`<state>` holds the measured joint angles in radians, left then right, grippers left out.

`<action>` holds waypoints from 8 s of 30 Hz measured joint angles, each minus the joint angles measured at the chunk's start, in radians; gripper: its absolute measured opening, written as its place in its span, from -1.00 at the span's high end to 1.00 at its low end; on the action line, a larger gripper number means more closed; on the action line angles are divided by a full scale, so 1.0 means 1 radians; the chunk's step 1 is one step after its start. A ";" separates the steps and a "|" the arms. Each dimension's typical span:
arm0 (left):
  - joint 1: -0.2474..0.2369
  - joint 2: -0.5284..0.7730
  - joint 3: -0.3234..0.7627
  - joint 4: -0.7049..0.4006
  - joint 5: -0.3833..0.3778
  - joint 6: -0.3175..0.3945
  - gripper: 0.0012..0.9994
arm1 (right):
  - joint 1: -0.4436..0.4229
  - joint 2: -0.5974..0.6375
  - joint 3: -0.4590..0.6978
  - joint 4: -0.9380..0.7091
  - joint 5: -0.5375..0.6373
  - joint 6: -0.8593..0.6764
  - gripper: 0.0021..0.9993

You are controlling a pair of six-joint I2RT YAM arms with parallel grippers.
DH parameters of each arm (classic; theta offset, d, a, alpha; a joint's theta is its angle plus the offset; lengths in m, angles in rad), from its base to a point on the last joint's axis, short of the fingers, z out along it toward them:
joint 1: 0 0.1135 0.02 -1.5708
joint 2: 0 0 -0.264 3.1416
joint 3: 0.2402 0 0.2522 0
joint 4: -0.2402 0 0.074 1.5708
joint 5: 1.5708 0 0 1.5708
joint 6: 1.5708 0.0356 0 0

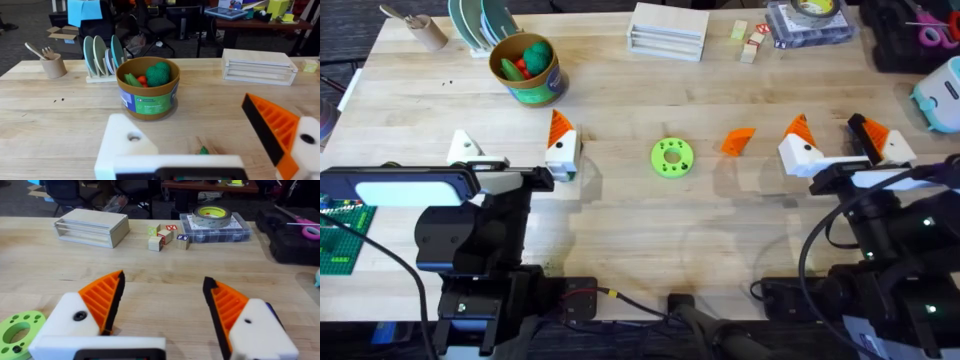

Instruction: Pick up the gripper from the table and insert it into the empty holder that is missing its gripper. Then pick up a screw, insert it into the mounting hole, and use the screwdriver to tighten it. Finally, clean up the table by picking up the vegetable and placing it into the bucket.

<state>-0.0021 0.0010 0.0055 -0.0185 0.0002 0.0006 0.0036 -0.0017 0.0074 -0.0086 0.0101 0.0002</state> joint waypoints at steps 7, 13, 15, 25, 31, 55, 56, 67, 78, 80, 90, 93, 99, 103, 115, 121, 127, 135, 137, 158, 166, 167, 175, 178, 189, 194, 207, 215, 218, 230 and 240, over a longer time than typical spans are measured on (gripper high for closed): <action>0.000 0.000 0.000 0.000 0.000 0.000 -0.99 | 0.000 0.000 0.001 -0.006 0.000 0.000 -0.98; 0.000 0.000 0.000 0.003 0.000 0.000 -0.99 | 0.000 0.000 0.001 -0.004 0.000 0.000 -0.99; 0.000 0.000 0.001 0.004 0.000 0.000 -0.99 | 0.000 0.000 0.001 -0.003 0.000 0.000 -0.98; 0.000 0.074 0.260 -0.216 -0.016 0.000 -0.99 | 0.000 0.004 0.197 -0.197 0.058 0.000 -0.99; 0.000 0.271 0.508 -0.443 -0.020 0.000 -0.99 | 0.000 0.112 0.453 -0.456 0.079 0.000 -0.98; -0.001 0.852 0.877 -0.701 0.135 0.075 -0.99 | 0.000 0.601 0.933 -0.835 0.018 0.000 -0.98; -0.001 0.864 0.877 -0.706 0.135 0.075 -0.99 | 0.000 0.601 0.933 -0.835 0.018 0.000 -0.98; -0.001 1.097 0.877 -0.731 0.138 0.074 -0.99 | 0.000 0.601 0.933 -0.834 0.019 0.000 -0.98; -0.001 1.236 0.877 -0.723 0.185 0.075 0.86 | 0.000 0.601 0.933 -0.834 0.018 0.000 -0.99; -0.001 1.237 0.877 -0.721 0.194 0.078 0.98 | 0.000 0.601 0.933 -0.834 0.018 0.000 -0.98; -0.001 1.118 0.903 -0.738 0.215 0.080 -0.62 | 0.000 0.601 0.933 -0.834 0.018 0.000 -0.98; -0.001 1.028 0.937 -0.739 0.217 0.082 -0.94 | 0.000 0.601 0.933 -0.834 0.018 0.000 -0.98; -0.001 0.841 0.962 -0.734 0.218 0.081 -0.43 | 0.000 0.601 0.933 -0.841 0.018 0.000 -0.98; -0.001 0.738 0.962 -0.735 0.218 0.082 0.81 | 0.000 0.601 0.933 -0.871 0.018 0.000 -0.98; -0.001 0.540 0.963 -0.748 0.219 0.086 -0.99 | 0.000 0.601 0.933 -1.107 0.018 0.000 -0.98; -0.001 0.541 0.963 -0.753 0.219 0.086 -0.99 | 0.000 0.601 0.933 -1.222 0.018 0.000 -0.98; -0.001 0.541 0.963 -0.759 0.219 0.086 -0.99 | 0.000 0.601 0.933 -1.220 0.018 0.000 -0.98; -0.001 0.541 0.963 -0.760 0.219 0.087 -0.99 | 0.000 0.601 0.933 -1.220 0.018 0.000 -0.98; -0.001 0.541 0.963 -0.759 0.219 0.086 -0.99 | 0.000 0.601 0.933 -1.220 0.018 0.000 -0.98; -0.044 0.248 0.436 -0.168 0.244 0.086 -0.98 | 0.000 0.601 0.933 -1.220 0.018 0.000 -0.98; -0.044 0.096 0.198 0.040 0.301 0.086 -0.99 | 0.000 0.601 0.933 -1.220 0.018 0.000 -0.98; -0.044 0.078 0.180 0.050 0.306 0.086 -0.99 | 0.000 0.601 0.933 -1.220 0.019 0.000 -0.98; -0.044 0.003 0.082 0.082 0.345 0.086 -0.99 | 0.000 0.601 0.933 -1.220 0.018 0.000 -0.99; -0.044 0.003 0.065 0.083 0.348 0.086 -0.99 | 0.000 0.601 0.933 -1.220 0.018 0.000 -0.99; -0.044 0.004 0.001 0.072 0.349 0.086 -0.99 | 0.000 0.601 0.933 -1.220 0.018 0.000 -0.99; -0.044 0.004 0.000 0.061 0.349 0.086 -0.99 | 0.000 0.601 0.933 -1.220 0.018 0.000 -0.99; -0.044 0.004 0.000 -0.034 0.388 0.086 -0.99 | 0.000 0.601 0.933 -1.220 0.018 0.000 -0.98; -0.044 0.005 0.001 -0.034 0.398 0.086 -0.99 | 0.000 0.601 0.933 -1.220 0.019 0.000 -0.98; -0.044 0.005 0.000 -0.034 0.399 0.086 -0.99 | 0.000 0.601 0.933 -1.220 0.018 0.000 -0.98; -0.044 0.004 0.001 -0.034 0.400 0.086 -0.99 | 0.000 0.601 0.933 -1.220 0.019 0.000 -0.99; -0.044 0.004 0.001 -0.034 0.400 0.086 -0.99 | 0.000 0.601 0.933 -1.220 0.019 0.000 -0.99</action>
<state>-0.0463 0.0052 0.0063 -0.0528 0.4000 0.0864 0.0036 0.5991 0.9401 -1.2289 0.0288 -0.0002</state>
